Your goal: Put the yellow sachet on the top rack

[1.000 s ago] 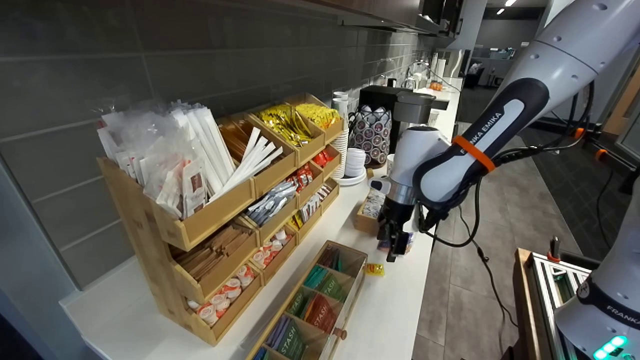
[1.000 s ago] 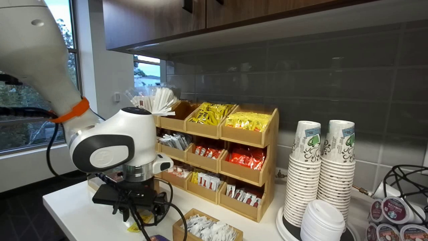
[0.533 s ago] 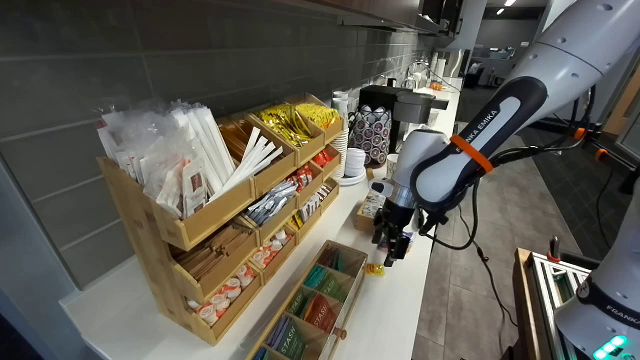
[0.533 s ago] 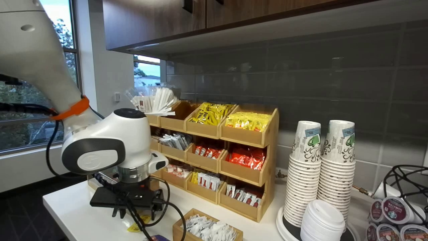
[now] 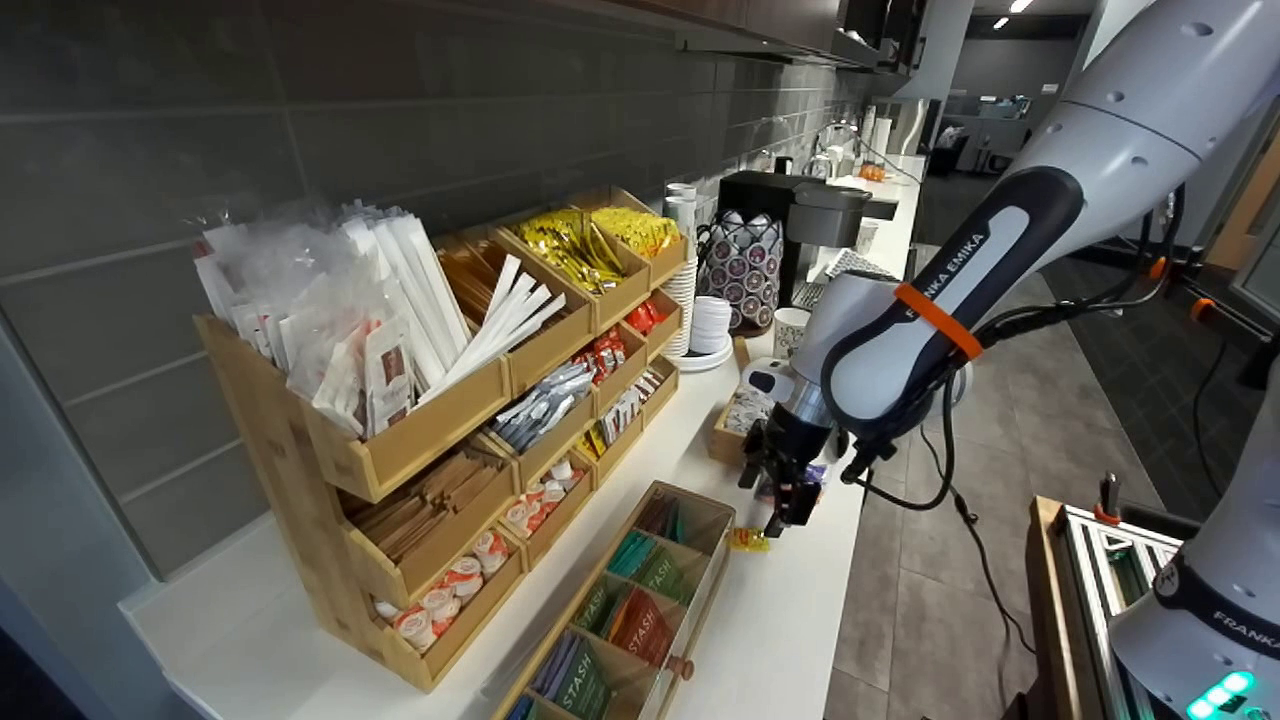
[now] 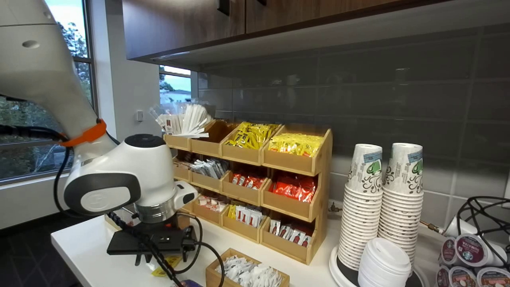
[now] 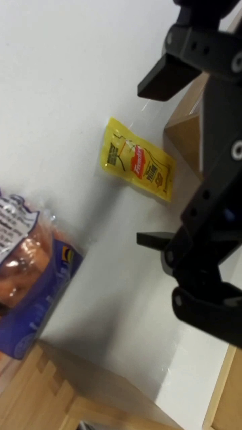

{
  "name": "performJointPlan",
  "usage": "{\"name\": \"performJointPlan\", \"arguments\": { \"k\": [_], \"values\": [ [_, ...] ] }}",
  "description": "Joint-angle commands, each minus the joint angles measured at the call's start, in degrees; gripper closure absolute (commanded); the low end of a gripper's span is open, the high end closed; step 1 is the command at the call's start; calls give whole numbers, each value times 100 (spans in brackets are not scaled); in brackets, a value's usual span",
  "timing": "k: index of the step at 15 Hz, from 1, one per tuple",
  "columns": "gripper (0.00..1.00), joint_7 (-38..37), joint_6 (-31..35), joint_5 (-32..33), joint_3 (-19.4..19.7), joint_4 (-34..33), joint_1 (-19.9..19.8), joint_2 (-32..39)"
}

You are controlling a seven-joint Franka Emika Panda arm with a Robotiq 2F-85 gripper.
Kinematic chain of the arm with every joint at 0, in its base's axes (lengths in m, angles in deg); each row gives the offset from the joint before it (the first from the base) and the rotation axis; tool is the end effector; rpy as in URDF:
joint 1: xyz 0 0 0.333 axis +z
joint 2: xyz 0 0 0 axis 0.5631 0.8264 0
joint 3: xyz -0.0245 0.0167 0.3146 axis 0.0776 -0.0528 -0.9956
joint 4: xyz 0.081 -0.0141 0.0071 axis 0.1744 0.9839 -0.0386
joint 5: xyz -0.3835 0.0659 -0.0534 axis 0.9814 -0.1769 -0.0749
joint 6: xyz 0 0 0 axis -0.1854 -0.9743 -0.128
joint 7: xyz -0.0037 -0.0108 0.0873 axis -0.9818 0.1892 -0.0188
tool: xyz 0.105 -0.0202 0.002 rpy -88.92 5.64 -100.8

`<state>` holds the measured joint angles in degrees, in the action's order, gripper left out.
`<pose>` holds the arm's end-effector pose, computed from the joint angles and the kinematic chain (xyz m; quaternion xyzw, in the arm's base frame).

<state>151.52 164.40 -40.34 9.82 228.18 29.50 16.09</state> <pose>0.4579 0.0469 0.2134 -0.9229 -0.3604 -0.1286 0.0428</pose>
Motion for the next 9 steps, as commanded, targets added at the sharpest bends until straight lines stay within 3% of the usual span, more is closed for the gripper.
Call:
{"name": "performJointPlan", "arguments": {
  "k": [1,4,5,6,7,8,9],
  "values": [
    [0,414,318,-331,-232,71,-137,145],
    [0,555,489,-414,-315,64,-201,245],
    [5,608,527,-431,-348,63,-232,274],
    [12,637,571,-431,-365,65,-250,299],
    [29,662,610,-434,-389,64,-275,325],
    [30,689,646,-433,-414,63,-303,352],
    [39,704,659,-432,-439,61,-333,373]
  ]
}}
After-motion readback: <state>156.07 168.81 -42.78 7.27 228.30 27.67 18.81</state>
